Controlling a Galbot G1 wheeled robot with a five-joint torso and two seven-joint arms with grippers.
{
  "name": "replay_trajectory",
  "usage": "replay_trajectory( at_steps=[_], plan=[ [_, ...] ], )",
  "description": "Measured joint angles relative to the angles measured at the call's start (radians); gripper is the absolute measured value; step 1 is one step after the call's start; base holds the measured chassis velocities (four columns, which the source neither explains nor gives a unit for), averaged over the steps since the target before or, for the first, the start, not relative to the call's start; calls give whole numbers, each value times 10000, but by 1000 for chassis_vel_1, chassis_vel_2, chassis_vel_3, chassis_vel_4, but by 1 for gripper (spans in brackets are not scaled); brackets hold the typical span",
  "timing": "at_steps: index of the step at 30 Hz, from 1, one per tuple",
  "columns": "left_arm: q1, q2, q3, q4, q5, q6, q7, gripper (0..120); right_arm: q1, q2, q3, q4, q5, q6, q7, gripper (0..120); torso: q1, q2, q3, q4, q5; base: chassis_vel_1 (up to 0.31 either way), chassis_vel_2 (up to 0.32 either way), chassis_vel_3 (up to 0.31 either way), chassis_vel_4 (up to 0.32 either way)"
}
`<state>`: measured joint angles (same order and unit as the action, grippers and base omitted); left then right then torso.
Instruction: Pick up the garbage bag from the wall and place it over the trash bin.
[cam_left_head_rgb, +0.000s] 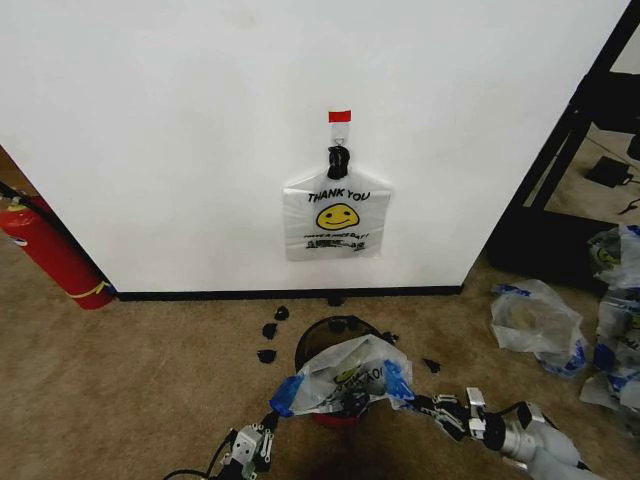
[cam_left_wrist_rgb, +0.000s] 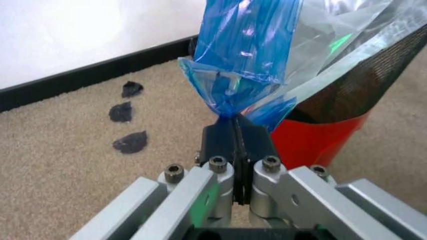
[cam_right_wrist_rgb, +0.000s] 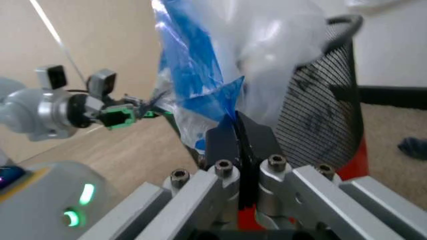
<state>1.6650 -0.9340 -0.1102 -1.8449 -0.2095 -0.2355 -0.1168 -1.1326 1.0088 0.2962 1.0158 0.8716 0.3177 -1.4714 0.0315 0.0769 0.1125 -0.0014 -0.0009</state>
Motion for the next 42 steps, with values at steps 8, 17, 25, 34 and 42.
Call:
replay_trajectory(
  at_steps=[8,17,25,34,42],
  plan=[
    [-20,50,37,151,157,114,11,0,159,261,-104,-351,-806,48,-12,0,0,0,0,-2,1,0,0,0,0],
    [-113,-44,244,402,380,57,142,0,216,359,-29,-503,-1430,255,-158,0,0,0,0,-1,1,0,0,0,0],
    [-638,-50,-71,529,408,54,88,0,232,383,-147,-417,-482,713,827,0,0,0,0,-2,1,0,0,0,0],
    [-255,138,-85,552,718,-140,97,0,105,-71,142,-136,-1004,-93,-621,0,0,0,0,-1,-1,0,0,0,0],
    [-526,-64,-54,921,934,-226,118,0,317,21,96,-438,-797,475,626,0,0,0,0,-1,1,0,0,0,0]
  ],
)
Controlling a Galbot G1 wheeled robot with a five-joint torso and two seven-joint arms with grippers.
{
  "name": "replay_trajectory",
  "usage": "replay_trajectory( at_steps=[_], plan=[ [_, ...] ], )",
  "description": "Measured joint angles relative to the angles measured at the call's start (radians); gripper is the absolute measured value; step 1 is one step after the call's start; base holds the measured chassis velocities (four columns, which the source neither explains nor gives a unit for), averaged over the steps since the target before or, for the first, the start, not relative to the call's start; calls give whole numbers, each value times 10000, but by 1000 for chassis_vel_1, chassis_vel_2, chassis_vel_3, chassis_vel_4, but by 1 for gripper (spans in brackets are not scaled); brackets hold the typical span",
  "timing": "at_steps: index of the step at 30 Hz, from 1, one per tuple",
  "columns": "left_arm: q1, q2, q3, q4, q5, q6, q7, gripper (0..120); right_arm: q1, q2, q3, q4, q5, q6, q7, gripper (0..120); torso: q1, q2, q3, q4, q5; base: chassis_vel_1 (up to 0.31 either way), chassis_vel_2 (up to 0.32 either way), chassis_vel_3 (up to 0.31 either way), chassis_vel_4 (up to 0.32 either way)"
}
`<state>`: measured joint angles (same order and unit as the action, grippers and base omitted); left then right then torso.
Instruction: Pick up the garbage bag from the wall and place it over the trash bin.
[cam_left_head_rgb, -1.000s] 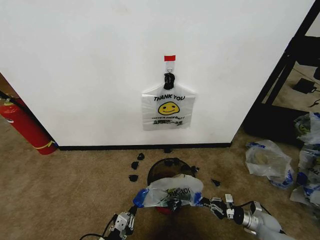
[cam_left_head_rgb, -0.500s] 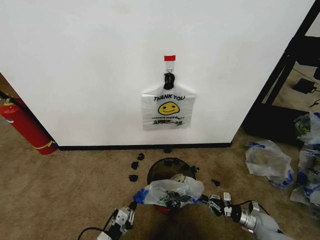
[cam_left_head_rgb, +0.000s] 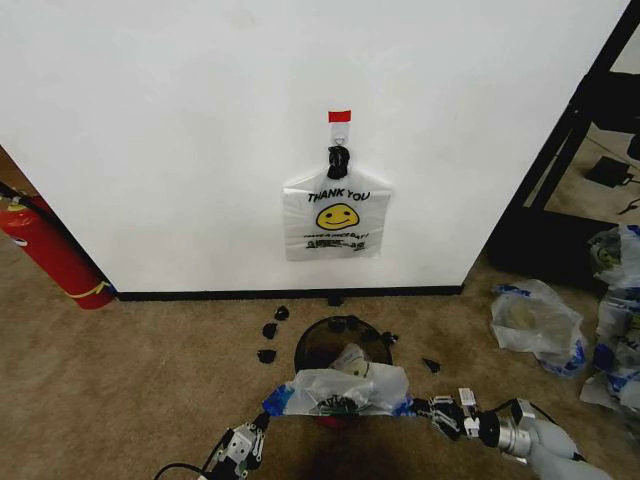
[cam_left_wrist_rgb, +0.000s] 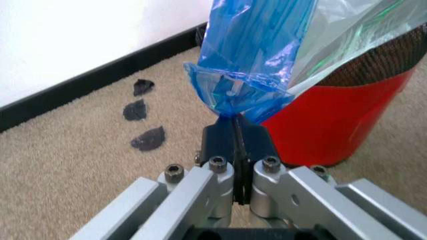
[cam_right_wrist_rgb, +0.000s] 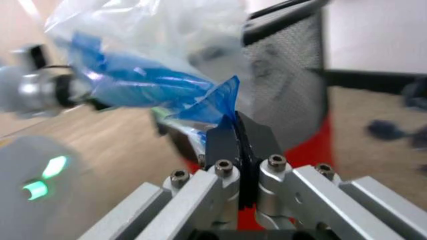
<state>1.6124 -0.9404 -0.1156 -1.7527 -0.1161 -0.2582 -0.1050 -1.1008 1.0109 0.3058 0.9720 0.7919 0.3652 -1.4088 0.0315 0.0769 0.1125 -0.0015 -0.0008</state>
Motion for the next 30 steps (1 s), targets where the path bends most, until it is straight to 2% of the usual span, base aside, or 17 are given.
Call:
replay_trajectory(
  at_steps=[5,8,14,21,26,30],
  plan=[
    [-304,-25,-62,17,-203,107,-2,0,29,158,-285,-1,550,433,1163,0,0,0,0,-1,0,0,0,0,0],
    [-326,37,-67,-39,-264,144,-2,0,62,180,-345,-1,966,410,1237,0,0,0,0,1,0,0,0,0,0],
    [-47,253,-52,-307,-278,172,75,0,182,10,-222,-163,1842,-369,296,0,0,0,0,1,-2,0,0,0,0],
    [34,275,-10,-54,-43,138,148,0,365,-144,94,-757,1934,-750,-431,0,0,0,0,1,-2,0,0,0,0],
    [-11,236,-52,49,-42,141,129,0,523,-91,218,-1240,1886,-639,-295,0,0,0,0,0,-3,0,0,0,0],
    [32,213,-72,-82,-91,140,126,0,485,6,176,-1125,2004,-517,-85,0,0,0,0,1,1,0,0,0,0]
  ],
)
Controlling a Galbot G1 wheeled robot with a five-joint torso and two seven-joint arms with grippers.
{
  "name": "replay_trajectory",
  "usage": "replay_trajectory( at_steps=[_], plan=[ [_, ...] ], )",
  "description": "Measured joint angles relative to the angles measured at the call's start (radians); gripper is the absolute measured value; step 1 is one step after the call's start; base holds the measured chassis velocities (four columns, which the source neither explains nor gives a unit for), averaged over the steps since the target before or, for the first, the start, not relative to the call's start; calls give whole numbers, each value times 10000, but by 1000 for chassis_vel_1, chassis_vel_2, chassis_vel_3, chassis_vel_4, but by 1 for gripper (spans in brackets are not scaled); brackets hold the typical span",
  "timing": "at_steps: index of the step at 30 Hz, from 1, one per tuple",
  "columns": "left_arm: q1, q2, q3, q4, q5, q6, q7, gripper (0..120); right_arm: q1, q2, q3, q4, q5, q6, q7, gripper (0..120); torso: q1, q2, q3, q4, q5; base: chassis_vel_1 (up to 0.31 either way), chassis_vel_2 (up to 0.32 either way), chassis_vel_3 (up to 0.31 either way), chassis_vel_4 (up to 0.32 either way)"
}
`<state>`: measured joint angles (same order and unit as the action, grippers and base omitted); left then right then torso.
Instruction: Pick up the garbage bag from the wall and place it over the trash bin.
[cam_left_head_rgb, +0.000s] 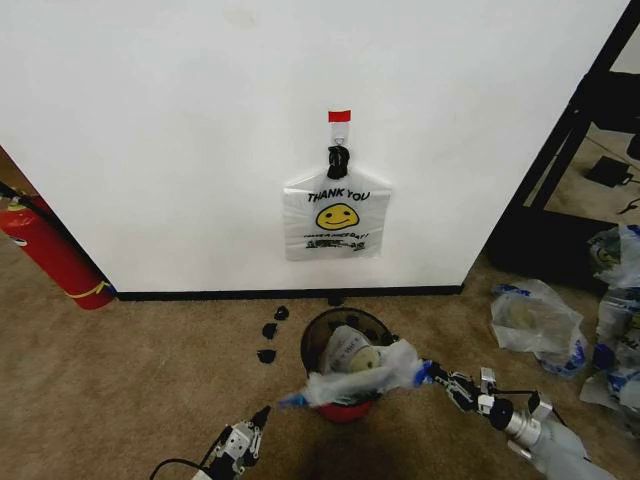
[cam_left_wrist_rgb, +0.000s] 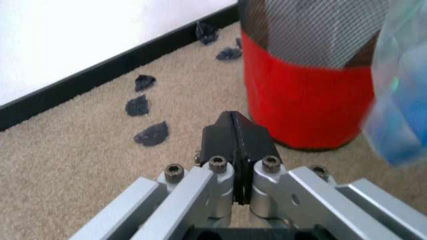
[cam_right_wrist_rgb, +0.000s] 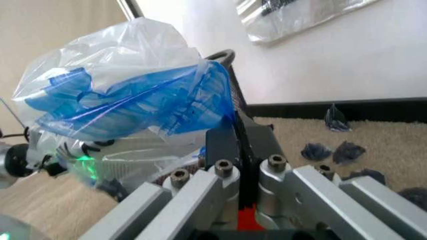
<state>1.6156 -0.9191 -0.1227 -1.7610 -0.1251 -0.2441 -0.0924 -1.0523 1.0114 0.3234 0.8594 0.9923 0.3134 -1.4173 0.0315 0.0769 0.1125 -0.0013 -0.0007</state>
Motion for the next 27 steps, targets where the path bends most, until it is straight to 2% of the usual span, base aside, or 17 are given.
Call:
replay_trajectory(
  at_steps=[6,9,12,15,20,22,24,25,27],
  plan=[
    [302,5,-9,-578,-50,-3,-30,0,-224,36,-175,675,-61,243,-130,0,0,0,-1,0,0,0,0,0,0],
    [322,14,-19,-601,-23,-4,-86,0,-205,3,-178,665,-171,382,-131,0,0,0,-1,-1,0,0,0,0,0],
    [237,76,-136,-527,-31,-2,-211,15,-154,-177,-120,605,-365,598,-87,7,0,0,0,0,0,0,0,0,0],
    [208,134,-192,-521,-81,5,-235,22,-172,-321,-73,647,-398,632,-51,11,0,0,-1,-3,-2,0,0,0,0],
    [285,224,-220,-687,-113,52,-245,43,-555,-784,-9,1204,-271,458,211,32,0,0,-1,-1,1,0,0,0,0],
    [301,224,-215,-710,-103,56,-245,47,-688,-886,30,1385,-235,270,187,34,0,0,-1,0,4,0,0,0,0],
    [322,224,-209,-744,-81,59,-245,53,-912,-1086,129,1656,-227,-4,8,43,0,0,-1,-1,0,0,0,0,0],
    [335,227,-221,-780,-73,60,-244,60,-1028,-1287,319,1801,-384,-161,-446,48,0,0,-1,-6,0,0,0,0,0],
    [343,235,-277,-830,-77,63,-244,68,-999,-1493,751,1833,-1107,-165,-961,56,0,0,-1,-3,4,0,0,0,0]
  ],
)
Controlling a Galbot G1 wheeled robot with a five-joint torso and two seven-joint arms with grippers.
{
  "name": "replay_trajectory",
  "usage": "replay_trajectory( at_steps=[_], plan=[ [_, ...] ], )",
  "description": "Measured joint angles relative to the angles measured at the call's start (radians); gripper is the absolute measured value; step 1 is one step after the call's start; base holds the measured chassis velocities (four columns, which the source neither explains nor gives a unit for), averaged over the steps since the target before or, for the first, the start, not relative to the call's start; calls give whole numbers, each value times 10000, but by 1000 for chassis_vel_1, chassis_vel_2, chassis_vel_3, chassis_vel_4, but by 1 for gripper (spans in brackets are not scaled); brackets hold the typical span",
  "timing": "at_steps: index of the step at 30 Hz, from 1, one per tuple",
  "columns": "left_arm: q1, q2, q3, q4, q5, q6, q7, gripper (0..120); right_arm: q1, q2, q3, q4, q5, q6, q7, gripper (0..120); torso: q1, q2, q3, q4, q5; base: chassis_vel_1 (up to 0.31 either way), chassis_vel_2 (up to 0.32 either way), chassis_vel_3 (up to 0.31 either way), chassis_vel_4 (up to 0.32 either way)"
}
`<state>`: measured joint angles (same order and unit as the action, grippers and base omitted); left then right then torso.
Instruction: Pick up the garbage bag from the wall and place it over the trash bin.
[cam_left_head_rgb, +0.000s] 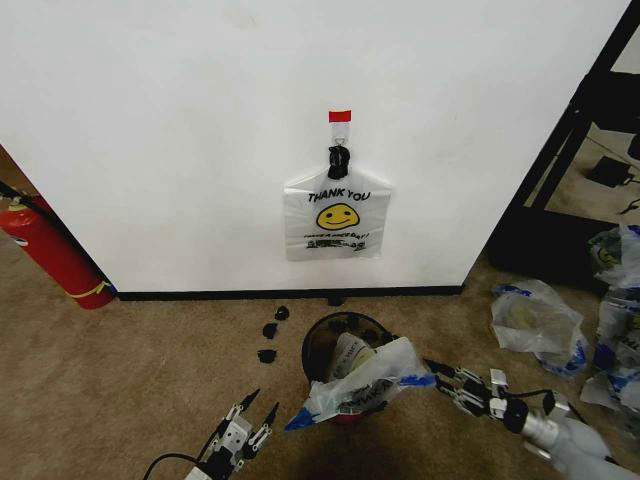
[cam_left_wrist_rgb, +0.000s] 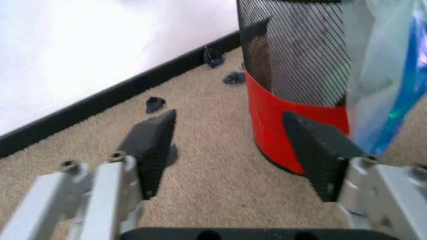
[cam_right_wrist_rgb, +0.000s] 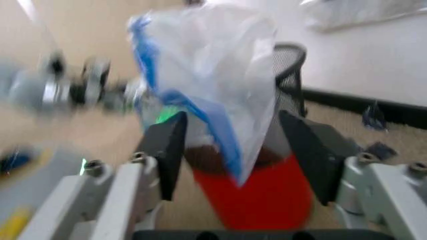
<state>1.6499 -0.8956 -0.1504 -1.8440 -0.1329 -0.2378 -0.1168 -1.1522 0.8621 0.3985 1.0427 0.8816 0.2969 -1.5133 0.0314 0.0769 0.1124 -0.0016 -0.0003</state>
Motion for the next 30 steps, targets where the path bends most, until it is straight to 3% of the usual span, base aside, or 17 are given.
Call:
replay_trajectory(
  at_steps=[3,4,6,7,10,13,16,18,21,22,23,24,26,30],
  plan=[
    [0,2,-17,-16,-5,1,-1,69,20,-56,122,0,-224,33,-72,58,0,0,0,1,-1,0,0,0,0],
    [-7,7,-71,-88,-42,21,-3,81,128,-271,580,-7,-1131,240,-225,70,0,0,0,3,-9,0,0,0,0],
    [-54,-6,-112,-199,-123,80,-15,86,406,-461,1002,-142,-1732,712,-240,77,0,0,0,0,-8,0,0,0,0],
    [-148,-32,-138,-344,-252,132,-19,94,603,-521,1209,-103,-1400,848,-241,83,0,0,1,6,-4,0,0,0,0],
    [-313,-26,-203,-540,-436,165,8,100,564,-534,1278,427,-465,621,-241,88,0,0,1,6,-4,0,0,0,0],
    [-903,187,-328,-1093,-1256,474,202,107,135,-424,1221,1989,1273,212,-92,98,0,0,1,-1,-13,0,0,0,0],
    [-2158,552,-178,-1632,-2711,1320,461,112,-675,60,816,4425,1877,1236,2943,100,1,0,1,6,1,0,0,0,0],
    [-2486,608,-61,-1705,-3058,1572,536,113,-840,223,722,4878,1719,1511,3712,100,1,0,1,3,-6,0,0,0,0],
    [-3996,715,679,-1819,-4618,2950,763,115,-1109,848,362,5871,181,2439,6461,100,0,0,2,3,-5,0,0,0,0],
    [-4179,717,769,-1821,-4770,3113,768,115,-1121,908,338,5948,-12,2500,6725,100,0,0,1,3,-1,0,0,0,0],
    [-5305,693,1388,-1817,-5569,4059,681,115,-1198,1173,257,6367,-904,2738,8093,100,1,-1,2,3,-3,0,0,0,0],
    [-5305,693,1388,-1817,-5569,4059,681,115,-1198,1173,257,6367,-904,2738,8093,100,1,-1,2,3,-3,0,0,0,0],
    [-6733,541,2144,-1659,-6186,5214,141,113,-1325,1396,296,6922,-1654,2877,9711,100,1,0,2,-3,-10,0,0,0,0],
    [-8288,218,3330,-1240,-6843,6737,-1036,109,-1602,1670,680,7673,-2613,2953,11854,100,2,0,2,1,-10,0,0,0,0]
  ],
)
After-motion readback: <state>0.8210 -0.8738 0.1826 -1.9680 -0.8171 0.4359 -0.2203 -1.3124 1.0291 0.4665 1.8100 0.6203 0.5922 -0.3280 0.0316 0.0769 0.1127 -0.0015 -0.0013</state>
